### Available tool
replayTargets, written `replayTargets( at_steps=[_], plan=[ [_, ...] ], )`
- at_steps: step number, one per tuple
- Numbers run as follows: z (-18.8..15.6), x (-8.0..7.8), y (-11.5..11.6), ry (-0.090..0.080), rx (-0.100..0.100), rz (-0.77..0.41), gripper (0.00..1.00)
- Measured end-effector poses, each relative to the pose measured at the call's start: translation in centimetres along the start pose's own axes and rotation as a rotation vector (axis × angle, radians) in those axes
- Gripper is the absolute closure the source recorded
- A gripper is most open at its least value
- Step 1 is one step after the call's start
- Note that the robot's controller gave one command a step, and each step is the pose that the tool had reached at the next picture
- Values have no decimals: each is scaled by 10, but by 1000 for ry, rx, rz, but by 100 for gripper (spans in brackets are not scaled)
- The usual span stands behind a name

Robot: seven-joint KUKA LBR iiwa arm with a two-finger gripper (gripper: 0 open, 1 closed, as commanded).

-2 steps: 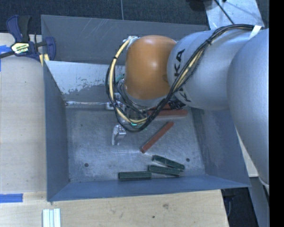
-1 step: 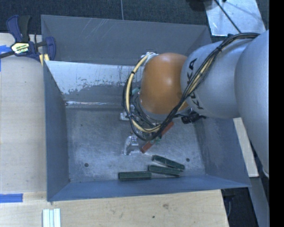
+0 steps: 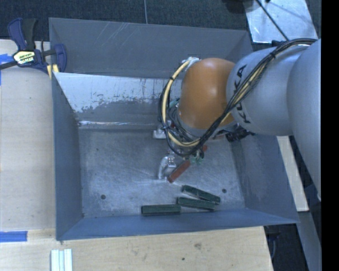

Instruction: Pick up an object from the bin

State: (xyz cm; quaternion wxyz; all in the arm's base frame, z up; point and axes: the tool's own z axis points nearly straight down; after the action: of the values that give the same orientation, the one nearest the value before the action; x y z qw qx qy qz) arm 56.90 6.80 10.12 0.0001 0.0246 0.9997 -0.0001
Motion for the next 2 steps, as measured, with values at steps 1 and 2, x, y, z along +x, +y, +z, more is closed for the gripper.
replayTargets(
  at_steps=[1, 2],
  plan=[
    [8, -3, -13, -6, 1, -41, 0],
    [22, -1, -52, -31, -3, -258, 100]
  ],
)
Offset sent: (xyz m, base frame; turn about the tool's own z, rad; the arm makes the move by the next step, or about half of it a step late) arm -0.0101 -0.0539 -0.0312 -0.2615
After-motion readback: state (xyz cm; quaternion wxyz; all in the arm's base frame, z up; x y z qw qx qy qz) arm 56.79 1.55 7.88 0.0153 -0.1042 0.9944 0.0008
